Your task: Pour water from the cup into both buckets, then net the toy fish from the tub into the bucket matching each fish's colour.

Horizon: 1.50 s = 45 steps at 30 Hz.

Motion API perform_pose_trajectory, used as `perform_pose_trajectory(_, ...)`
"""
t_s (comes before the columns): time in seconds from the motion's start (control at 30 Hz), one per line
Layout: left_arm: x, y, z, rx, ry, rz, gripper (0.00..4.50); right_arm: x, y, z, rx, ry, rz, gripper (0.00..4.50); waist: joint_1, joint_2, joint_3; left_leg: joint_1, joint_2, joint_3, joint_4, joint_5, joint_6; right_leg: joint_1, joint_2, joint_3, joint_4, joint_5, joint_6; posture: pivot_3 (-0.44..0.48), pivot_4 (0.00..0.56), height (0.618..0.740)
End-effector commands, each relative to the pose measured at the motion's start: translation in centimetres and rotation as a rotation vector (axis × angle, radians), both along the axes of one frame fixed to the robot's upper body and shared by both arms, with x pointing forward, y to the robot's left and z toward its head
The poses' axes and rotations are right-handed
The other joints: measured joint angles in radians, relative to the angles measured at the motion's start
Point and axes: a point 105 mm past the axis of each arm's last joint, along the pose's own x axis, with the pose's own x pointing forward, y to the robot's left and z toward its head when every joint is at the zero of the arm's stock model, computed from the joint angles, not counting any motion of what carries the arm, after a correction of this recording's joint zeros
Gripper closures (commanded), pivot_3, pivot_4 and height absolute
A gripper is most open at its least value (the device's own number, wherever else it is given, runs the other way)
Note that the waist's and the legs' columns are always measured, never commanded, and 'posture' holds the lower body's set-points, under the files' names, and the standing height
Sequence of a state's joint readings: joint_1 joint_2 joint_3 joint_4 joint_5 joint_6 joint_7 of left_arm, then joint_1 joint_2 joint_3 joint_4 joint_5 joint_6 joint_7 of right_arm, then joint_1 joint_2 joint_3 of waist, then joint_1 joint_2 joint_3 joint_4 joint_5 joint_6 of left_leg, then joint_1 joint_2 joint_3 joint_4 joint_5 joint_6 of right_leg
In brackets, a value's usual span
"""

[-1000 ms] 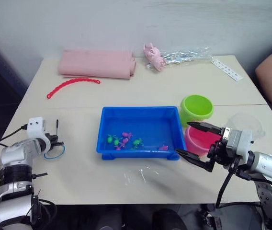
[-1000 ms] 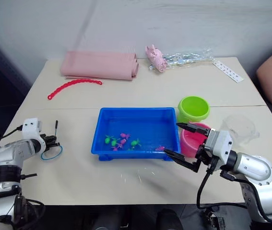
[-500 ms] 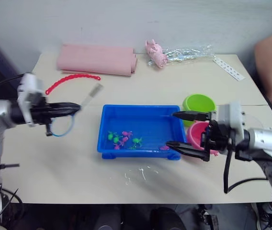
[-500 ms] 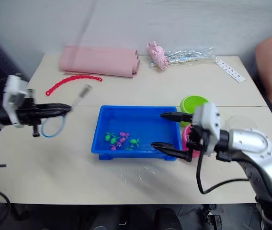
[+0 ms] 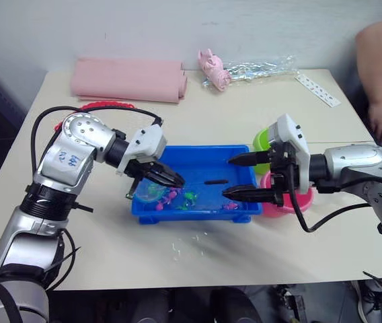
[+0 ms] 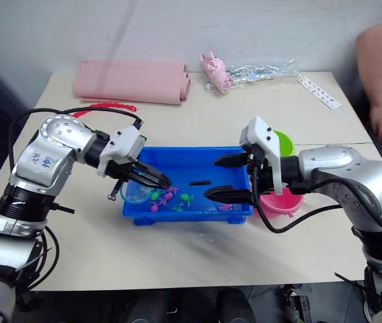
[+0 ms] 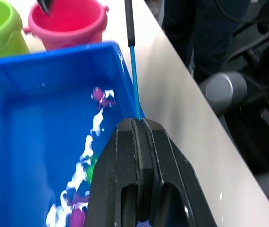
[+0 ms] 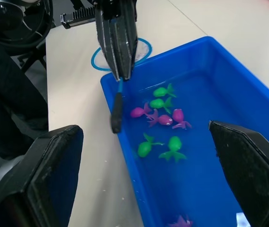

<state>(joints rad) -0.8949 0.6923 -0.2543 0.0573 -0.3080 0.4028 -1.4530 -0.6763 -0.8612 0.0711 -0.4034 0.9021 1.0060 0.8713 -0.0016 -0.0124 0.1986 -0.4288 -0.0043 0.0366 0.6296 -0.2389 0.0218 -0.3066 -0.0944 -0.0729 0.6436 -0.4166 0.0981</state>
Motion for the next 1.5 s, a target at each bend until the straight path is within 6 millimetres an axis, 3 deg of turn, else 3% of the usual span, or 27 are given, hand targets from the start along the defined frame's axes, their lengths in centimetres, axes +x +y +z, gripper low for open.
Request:
perform_pose_trajectory(0.03,0.1,-0.5,0.8,-0.034,-0.017,0.008,4.45,-0.6,1.0,0.6,0.015,-0.024,0.016,0.00,0.000,0.000,0.000,0.000,0.000,0.000,0.000,0.000,0.000,0.000,0.000,0.000,0.001,0.000,0.000,0.000,0.150,0.740)
perform_pose_trajectory(0.4,0.0,-1.1,0.3,-0.012,-0.008,0.013,4.45,-0.3,2.0,0.3,0.012,-0.018,0.010,0.00,0.001,0.000,0.000,0.000,0.000,0.000,0.000,0.002,0.000,0.000,0.000,0.000,0.002,0.000,0.000,0.000,0.150,0.740)
perform_pose_trajectory(0.53,-0.1,-1.1,0.1,-0.003,-0.004,0.016,4.50,-0.2,2.3,0.3,0.030,-0.016,0.007,1.20,-0.001,0.000,0.000,0.000,0.000,0.000,0.000,0.002,0.000,0.000,0.000,0.000,0.002,0.000,0.000,0.000,0.150,0.740)
perform_pose_trajectory(0.73,-0.2,-1.2,0.1,-0.012,-0.020,0.011,4.50,-0.2,2.3,0.0,0.006,-0.013,0.018,4.41,0.000,0.000,0.000,0.000,0.000,0.000,0.000,0.002,0.000,0.000,0.000,0.000,0.002,0.000,0.000,0.000,0.150,0.740)
perform_pose_trajectory(0.87,-0.2,-1.1,0.9,-0.069,-0.014,0.011,4.50,-0.3,2.2,0.0,0.007,-0.019,0.029,4.47,0.001,0.000,0.000,0.000,0.000,0.000,0.000,0.002,0.000,0.000,0.000,0.000,0.002,0.000,0.000,0.000,0.150,0.740)
perform_pose_trajectory(1.07,-1.8,-0.1,4.8,-0.332,0.045,-0.037,2.20,-0.6,1.9,0.3,0.027,-0.068,0.057,4.50,-0.001,0.000,0.000,0.000,0.000,-0.001,0.000,0.002,0.000,0.000,0.000,0.000,0.002,0.000,0.000,0.000,0.150,0.740)
perform_pose_trajectory(1.17,-1.8,2.1,8.2,-0.520,0.011,0.013,1.30,-0.2,0.5,0.6,0.006,-0.140,0.029,4.50,0.000,0.000,0.000,0.000,0.000,-0.001,0.000,0.002,0.000,0.000,0.000,0.000,0.002,0.000,0.000,0.000,0.150,0.740)
perform_pose_trajectory(1.27,-1.1,4.7,7.8,-0.534,-0.027,0.120,0.03,0.9,-2.0,0.6,-0.130,-0.234,-0.023,4.50,-0.001,0.000,0.000,0.000,-0.001,-0.001,0.001,0.002,0.000,0.000,-0.001,0.000,0.002,0.000,0.000,0.000,0.150,0.740)
perform_pose_trajectory(1.37,-0.3,7.2,6.5,-0.542,-0.014,0.244,0.03,1.9,-3.9,1.0,-0.261,-0.321,-0.034,4.50,-0.003,0.001,0.001,0.003,-0.001,0.001,0.000,0.002,0.000,0.001,-0.001,0.002,0.003,0.000,0.000,0.000,0.150,0.740)
perform_pose_trajectory(1.5,0.3,9.8,2.1,-0.361,-0.076,0.330,0.03,3.3,-6.3,1.1,-0.467,-0.410,-0.009,4.50,-0.004,0.001,0.001,0.004,0.000,0.002,0.000,0.002,0.000,0.000,0.000,0.003,0.002,0.000,0.000,0.000,0.150,0.740)
